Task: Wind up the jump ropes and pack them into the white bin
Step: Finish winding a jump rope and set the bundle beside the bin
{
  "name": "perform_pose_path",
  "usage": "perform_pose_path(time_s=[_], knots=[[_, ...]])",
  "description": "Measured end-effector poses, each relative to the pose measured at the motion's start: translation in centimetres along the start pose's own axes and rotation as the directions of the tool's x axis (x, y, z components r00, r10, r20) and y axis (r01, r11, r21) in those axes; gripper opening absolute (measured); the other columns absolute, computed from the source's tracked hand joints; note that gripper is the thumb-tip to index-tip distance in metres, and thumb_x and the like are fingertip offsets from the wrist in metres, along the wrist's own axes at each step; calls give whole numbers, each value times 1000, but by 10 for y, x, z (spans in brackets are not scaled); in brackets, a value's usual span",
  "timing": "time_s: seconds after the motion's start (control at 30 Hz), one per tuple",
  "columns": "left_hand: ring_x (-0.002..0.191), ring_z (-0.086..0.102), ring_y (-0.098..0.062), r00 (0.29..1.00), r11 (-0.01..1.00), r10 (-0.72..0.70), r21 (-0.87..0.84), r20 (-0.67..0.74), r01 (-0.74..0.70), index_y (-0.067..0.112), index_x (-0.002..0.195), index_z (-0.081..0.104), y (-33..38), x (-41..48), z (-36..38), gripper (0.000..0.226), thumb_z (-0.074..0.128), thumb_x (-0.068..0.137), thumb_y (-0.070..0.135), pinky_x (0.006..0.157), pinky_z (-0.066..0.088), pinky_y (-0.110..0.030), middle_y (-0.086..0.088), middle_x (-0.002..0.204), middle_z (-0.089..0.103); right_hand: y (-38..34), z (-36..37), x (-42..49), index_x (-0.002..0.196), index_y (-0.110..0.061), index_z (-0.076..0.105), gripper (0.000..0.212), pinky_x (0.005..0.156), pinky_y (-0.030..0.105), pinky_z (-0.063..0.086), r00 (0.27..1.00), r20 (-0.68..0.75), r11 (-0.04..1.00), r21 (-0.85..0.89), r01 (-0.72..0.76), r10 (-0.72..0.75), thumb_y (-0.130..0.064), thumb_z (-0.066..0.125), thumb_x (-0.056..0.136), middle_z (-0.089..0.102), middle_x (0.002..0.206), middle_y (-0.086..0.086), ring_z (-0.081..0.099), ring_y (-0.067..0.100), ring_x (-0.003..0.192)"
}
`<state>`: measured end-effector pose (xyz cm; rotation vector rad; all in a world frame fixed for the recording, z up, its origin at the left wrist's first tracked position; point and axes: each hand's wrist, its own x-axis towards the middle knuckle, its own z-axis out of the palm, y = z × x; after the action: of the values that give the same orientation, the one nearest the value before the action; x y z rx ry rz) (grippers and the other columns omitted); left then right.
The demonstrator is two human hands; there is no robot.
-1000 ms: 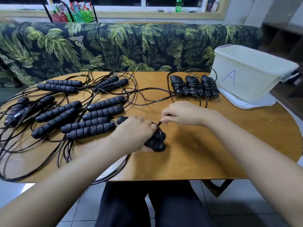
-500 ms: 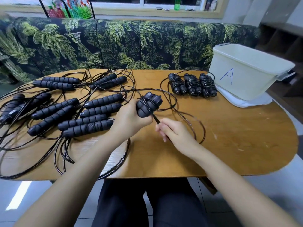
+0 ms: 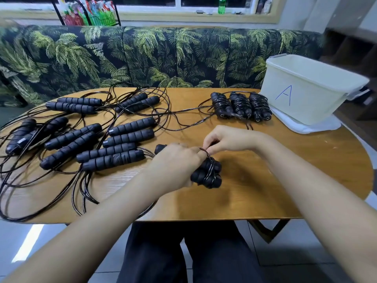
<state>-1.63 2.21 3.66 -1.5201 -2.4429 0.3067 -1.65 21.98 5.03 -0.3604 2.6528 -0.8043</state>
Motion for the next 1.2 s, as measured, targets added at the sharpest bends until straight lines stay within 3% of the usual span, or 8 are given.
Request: perform_pose_path(time_s=[0.2,0.4,0.63,0.8,0.9,1.0,1.1,1.2], knots=[[102,57,-28,970,964,-241,119,27,236,15,124,44,-5,6,17,47,62,82,27,76,38,-35,-3,114,57,-31,21,-7,116,-14,65,27,86,40,48,969,-245,987,-150,-52,14,-16,54,91,68,102,6,58,24,94],[95,62,-28,940,937,-334,-87,65,338,16,118,47,-4,6,31,60,69,74,51,67,39,-33,0,107,60,-34,63,-15,134,-22,42,90,88,36,29,946,-324,855,-497,-148,-24,-67,75,62,36,101,-6,35,17,102],[97,61,-30,987,936,-150,-315,53,159,13,129,45,-18,4,32,74,74,70,46,80,50,-41,-2,116,56,-12,69,-18,129,-16,55,82,75,32,23,852,-494,881,-464,-89,-174,-58,78,62,40,92,-5,30,13,87],[92,63,-35,907,959,-165,-279,-387,55,-1,117,56,-17,-3,49,90,87,50,50,76,50,-36,-14,105,64,-16,61,-16,121,-10,59,78,72,31,23,768,-556,801,-590,-97,-317,-54,78,59,47,90,2,39,20,84],[106,51,-32,848,932,-186,-362,-496,-7,3,119,50,-15,-9,59,84,79,59,53,83,47,-39,-14,113,58,-17,61,-14,118,-11,61,77,73,31,23,772,-539,779,-621,-93,-337,-58,77,59,48,89,2,41,21,85],[106,45,-29,854,894,-253,-447,-455,26,12,119,46,-13,-11,54,84,82,55,54,69,52,-39,-8,120,44,-12,66,-15,115,-13,62,75,72,33,25,791,-534,820,-568,-73,-299,-61,72,59,46,87,0,40,20,84],[96,56,-32,928,954,-223,-262,-300,144,18,123,47,-20,-12,52,87,61,61,77,87,49,-49,-5,106,57,-3,69,-17,117,-16,61,73,73,36,31,804,-546,857,-506,-95,-234,-59,76,61,45,88,-2,41,20,85],[77,60,-28,953,965,-228,-174,-199,194,24,126,50,-24,-14,50,86,31,68,85,59,53,-40,-2,86,61,-1,67,-22,123,-22,57,75,83,42,37,837,-523,871,-473,-132,-157,-64,75,63,41,92,-8,35,14,89]])
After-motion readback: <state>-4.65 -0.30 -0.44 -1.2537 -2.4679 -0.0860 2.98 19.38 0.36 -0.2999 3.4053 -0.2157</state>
